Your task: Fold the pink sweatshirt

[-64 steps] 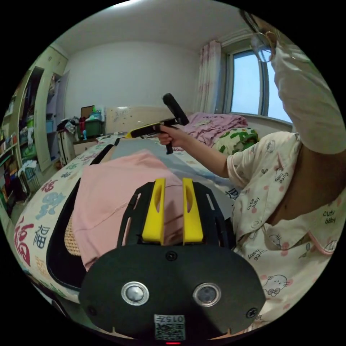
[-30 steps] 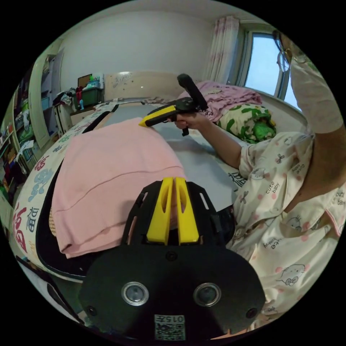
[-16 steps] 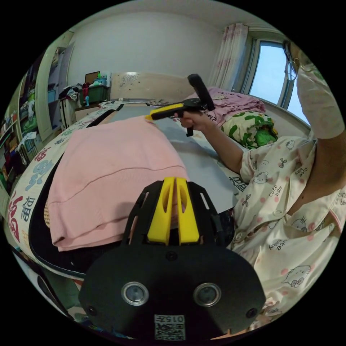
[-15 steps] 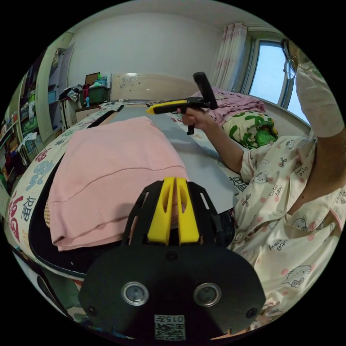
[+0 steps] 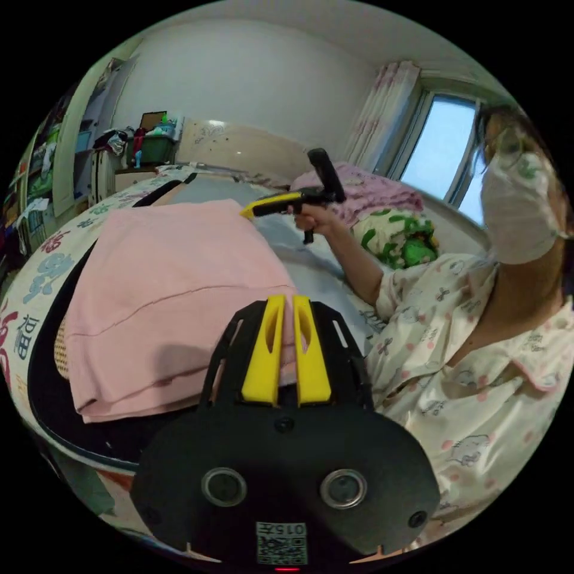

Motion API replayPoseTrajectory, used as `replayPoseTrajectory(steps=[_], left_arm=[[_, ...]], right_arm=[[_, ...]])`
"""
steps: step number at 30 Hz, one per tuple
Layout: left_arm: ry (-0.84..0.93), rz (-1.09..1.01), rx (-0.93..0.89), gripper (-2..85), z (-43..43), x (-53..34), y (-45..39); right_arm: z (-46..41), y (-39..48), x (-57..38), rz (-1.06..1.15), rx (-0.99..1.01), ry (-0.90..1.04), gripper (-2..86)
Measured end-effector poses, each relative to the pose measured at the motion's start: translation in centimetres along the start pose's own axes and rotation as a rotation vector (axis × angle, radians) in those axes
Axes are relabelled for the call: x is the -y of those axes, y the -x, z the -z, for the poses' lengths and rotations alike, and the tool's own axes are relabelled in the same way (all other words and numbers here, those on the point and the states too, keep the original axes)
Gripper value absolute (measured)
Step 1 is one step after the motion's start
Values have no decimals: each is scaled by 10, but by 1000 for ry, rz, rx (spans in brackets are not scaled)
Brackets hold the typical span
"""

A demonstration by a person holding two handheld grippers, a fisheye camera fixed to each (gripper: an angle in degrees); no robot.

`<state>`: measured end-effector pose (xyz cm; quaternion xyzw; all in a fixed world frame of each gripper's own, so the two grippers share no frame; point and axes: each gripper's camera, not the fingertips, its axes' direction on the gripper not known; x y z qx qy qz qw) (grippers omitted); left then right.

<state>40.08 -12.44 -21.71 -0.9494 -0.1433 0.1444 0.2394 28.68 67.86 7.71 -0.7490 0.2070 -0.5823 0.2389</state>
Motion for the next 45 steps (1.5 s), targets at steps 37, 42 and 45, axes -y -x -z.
replayPoseTrajectory(steps=[37, 42, 45], left_arm=[[256, 486, -186, 77, -282, 40, 537], [178, 368, -93, 63, -294, 1, 514], [54, 325, -109, 55, -287, -34, 494]], right_arm=[[-35, -174, 15, -585, 533, -21, 157], [-50, -153, 9, -549, 514, -30, 143], [-56, -129, 7, -502, 467, -64, 138]])
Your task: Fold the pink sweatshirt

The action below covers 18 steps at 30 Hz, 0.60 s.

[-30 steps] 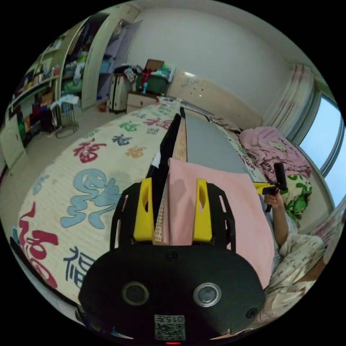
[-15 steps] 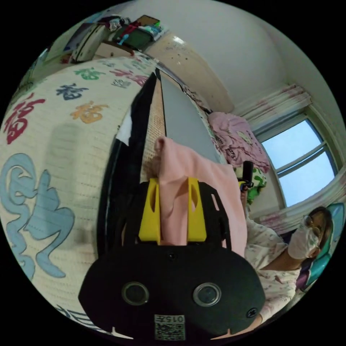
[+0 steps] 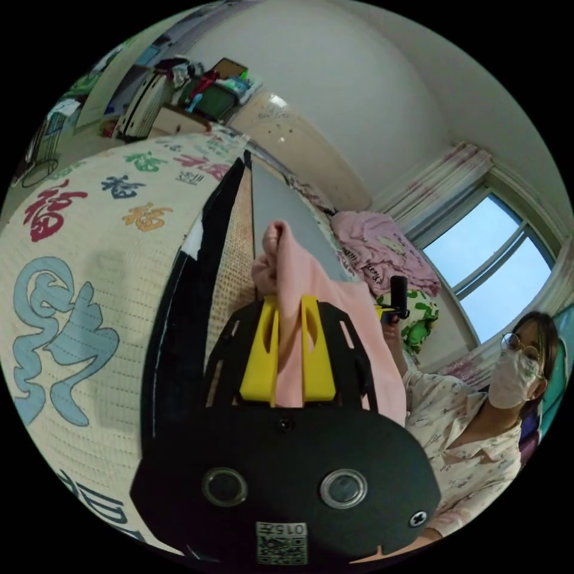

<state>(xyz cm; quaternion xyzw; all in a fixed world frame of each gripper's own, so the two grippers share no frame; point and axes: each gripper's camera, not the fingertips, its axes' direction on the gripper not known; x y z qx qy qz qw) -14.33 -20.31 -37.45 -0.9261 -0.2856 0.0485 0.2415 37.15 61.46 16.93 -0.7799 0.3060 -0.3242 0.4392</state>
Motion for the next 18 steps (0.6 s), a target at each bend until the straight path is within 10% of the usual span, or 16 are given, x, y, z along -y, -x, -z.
replayPoseTrajectory(steps=[18], left_arm=[[-663, -290, -222, 12, 81, -329, -109]], right_arm=[[-105, 216, -76, 607, 82, -293, 90]])
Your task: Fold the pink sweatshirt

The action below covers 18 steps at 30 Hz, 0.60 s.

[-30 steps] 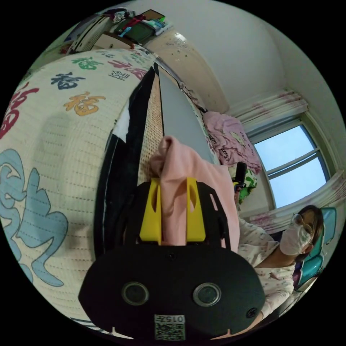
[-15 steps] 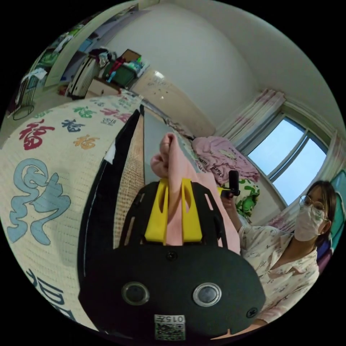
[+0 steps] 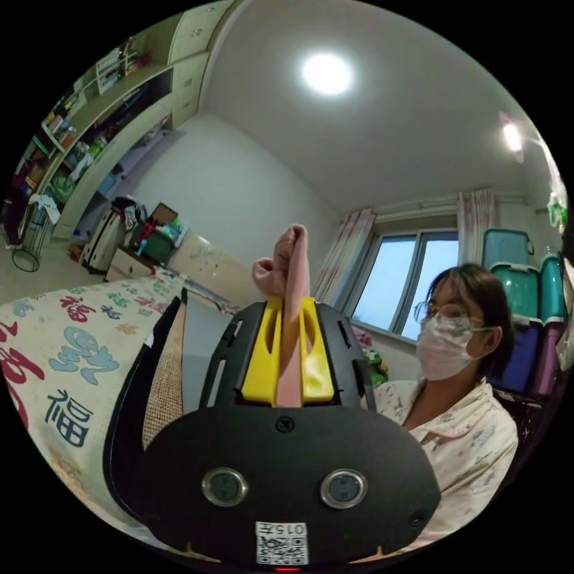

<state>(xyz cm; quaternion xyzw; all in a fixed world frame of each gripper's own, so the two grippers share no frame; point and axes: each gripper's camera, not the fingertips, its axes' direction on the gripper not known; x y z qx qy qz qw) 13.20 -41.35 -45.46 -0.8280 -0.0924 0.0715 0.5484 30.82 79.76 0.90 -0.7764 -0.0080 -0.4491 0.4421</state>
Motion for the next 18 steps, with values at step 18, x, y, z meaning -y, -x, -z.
replayPoseTrajectory(steps=[18], left_arm=[[104, -57, 1059, 77, -47, 65, 66]], right_arm=[[-501, -197, 9, -354, -163, 198, 82]])
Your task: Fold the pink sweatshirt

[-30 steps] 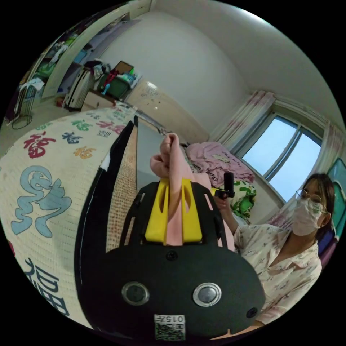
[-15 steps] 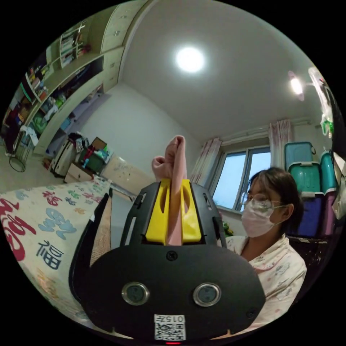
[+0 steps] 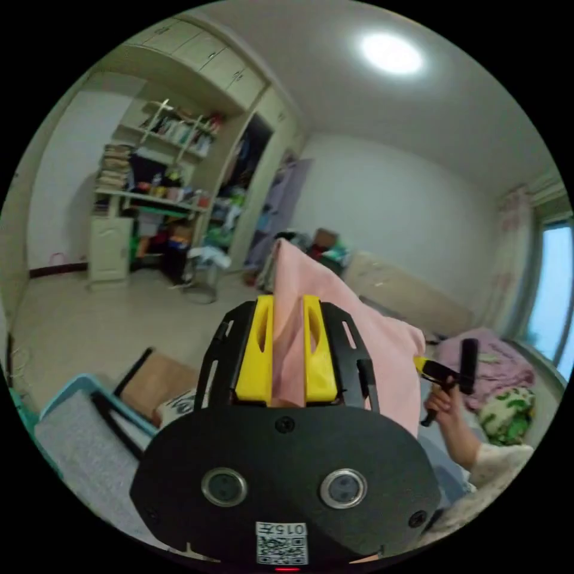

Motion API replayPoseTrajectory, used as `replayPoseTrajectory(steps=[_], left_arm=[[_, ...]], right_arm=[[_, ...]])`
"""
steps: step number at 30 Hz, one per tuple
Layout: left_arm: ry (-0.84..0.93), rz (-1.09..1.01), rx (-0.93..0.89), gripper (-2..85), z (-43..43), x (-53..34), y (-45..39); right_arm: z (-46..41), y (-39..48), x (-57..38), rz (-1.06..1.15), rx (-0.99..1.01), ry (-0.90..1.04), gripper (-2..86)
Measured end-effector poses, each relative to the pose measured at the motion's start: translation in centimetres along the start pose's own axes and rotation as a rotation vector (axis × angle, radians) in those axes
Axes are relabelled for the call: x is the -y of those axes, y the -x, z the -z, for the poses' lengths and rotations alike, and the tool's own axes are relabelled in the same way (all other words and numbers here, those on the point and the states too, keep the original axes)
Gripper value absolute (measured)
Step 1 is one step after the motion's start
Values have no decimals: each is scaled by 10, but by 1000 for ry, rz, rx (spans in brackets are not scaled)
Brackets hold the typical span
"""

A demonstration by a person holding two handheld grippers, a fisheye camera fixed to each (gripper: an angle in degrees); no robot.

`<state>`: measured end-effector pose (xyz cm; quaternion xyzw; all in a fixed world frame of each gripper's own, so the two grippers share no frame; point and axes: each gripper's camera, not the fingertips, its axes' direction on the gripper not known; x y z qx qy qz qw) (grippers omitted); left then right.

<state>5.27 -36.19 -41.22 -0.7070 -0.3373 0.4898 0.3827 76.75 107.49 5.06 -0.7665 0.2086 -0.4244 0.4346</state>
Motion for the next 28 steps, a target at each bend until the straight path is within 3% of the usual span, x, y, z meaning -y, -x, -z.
replayPoseTrajectory(steps=[2, 3, 8, 14, 18, 22, 23, 25, 28], left_arm=[[4, -18, 40, 80, -21, -34, -12], [27, -41, -33, 81, -31, -60, -21], [287, -138, -298, 79, -59, -179, -67], [386, -186, -252, 59, -52, -279, -132], [337, -113, -295, 16, -43, -318, -165], [295, -99, -312, 9, -33, -334, -187], [218, -94, -325, 9, -15, -340, -190], [2, -36, -306, 14, 29, -359, -179], [-192, 132, -24, 64, 100, -395, -136]], right_arm=[[-73, -66, -9, -160, -187, 132, 34], [-83, -75, -12, -151, -189, 142, 34], [-160, -78, -24, 120, -159, 187, 36], [-262, -6, -45, 427, -163, 212, 31], [-335, 28, -60, 543, -181, 207, 41], [-446, 27, -88, 565, -211, 478, 51], [-474, 18, -104, 577, -242, 540, 46], [-475, 6, -128, 670, -242, 403, 35], [-486, -12, -145, 699, -266, 383, 18]])
